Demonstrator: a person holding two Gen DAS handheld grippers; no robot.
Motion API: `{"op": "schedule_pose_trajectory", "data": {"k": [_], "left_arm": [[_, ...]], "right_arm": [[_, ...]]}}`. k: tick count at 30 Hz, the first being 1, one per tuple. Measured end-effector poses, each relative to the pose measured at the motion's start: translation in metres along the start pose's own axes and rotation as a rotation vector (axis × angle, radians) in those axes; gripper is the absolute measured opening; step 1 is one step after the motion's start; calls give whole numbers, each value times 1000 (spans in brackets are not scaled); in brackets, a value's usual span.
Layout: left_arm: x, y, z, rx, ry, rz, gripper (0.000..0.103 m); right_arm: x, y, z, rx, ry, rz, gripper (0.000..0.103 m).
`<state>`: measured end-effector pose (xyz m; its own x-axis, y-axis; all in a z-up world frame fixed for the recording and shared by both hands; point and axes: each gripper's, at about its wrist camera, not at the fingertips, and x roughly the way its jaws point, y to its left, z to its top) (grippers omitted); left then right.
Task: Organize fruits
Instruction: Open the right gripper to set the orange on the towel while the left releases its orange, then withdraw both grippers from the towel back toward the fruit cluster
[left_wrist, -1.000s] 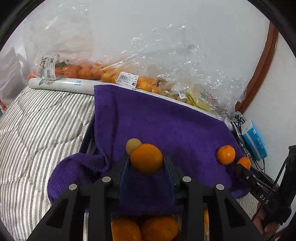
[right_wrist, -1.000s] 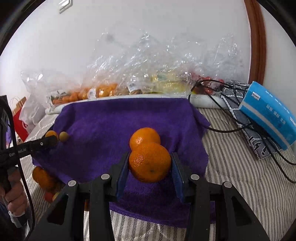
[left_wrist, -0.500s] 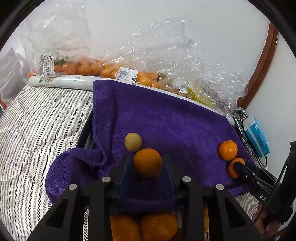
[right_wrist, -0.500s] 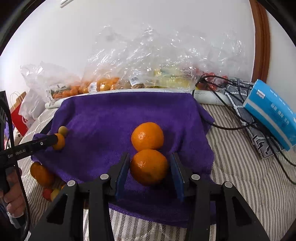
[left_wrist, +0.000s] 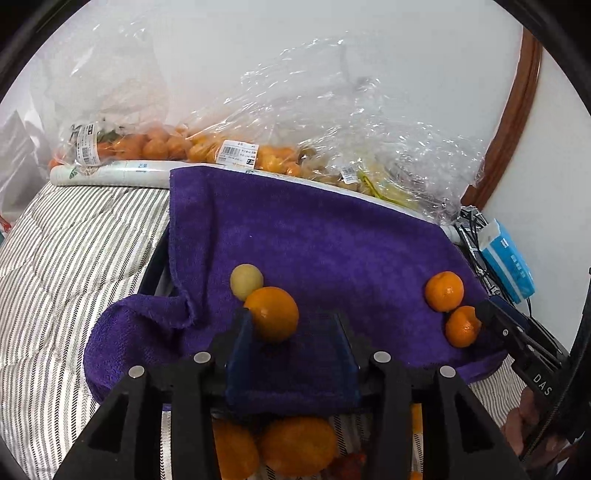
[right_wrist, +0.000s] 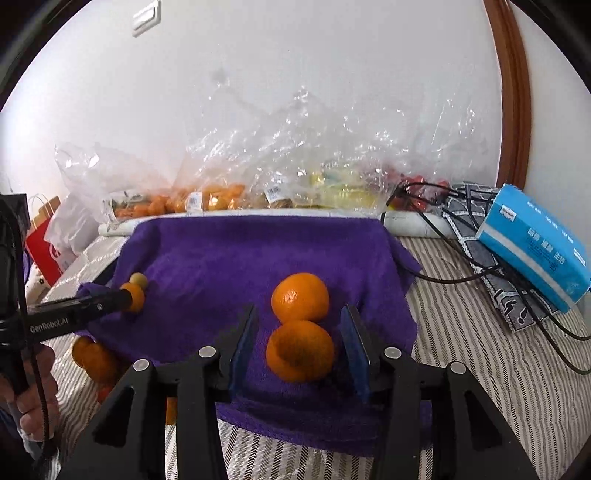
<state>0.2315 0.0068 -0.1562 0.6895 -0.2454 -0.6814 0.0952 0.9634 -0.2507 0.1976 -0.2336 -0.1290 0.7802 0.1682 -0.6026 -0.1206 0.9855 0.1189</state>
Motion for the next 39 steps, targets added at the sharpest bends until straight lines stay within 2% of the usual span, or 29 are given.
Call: {"op": "schedule_pose_trajectory", "data": {"k": [14,17,22,29,33,39], "left_arm": [[-16,-1,0,11,-36,-5,47],[-23,5,0,-4,-56,-9,48],[-38,24,-7,-11,-92,24,49],[-67,59,-34,-11,-101,95,49],[-81,77,-46,-66,-107,69,51],[-77,75,-45,-67,-89,48,51]], "right_arm": [[-20,18,1,-22,-44,45,46],[-32,28,2,-1,-22,44,46],[-47,53,-9,-9,19,66,46],[-41,89,-33,-77,90,64,46],[-27,99,-41,-98,124,63,44],[-5,105,-44,-92,160,49,41]]}}
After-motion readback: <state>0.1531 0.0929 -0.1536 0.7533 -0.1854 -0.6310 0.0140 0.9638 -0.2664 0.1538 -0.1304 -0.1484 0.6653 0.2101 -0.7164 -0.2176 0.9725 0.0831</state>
